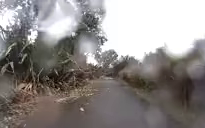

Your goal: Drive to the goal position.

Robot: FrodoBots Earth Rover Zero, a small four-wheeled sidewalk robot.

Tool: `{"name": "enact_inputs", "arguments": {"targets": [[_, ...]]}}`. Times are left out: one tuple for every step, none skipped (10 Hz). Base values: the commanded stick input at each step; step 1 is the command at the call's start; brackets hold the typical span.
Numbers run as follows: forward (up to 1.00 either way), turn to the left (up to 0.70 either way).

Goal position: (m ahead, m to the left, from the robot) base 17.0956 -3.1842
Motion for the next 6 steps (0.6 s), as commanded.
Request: {"name": "enact_inputs", "arguments": {"targets": [[0.85,0.00],[0.85,0.00],[0.85,0.00],[0.85,0.00],[0.85,0.00],[0.85,0.00]]}}
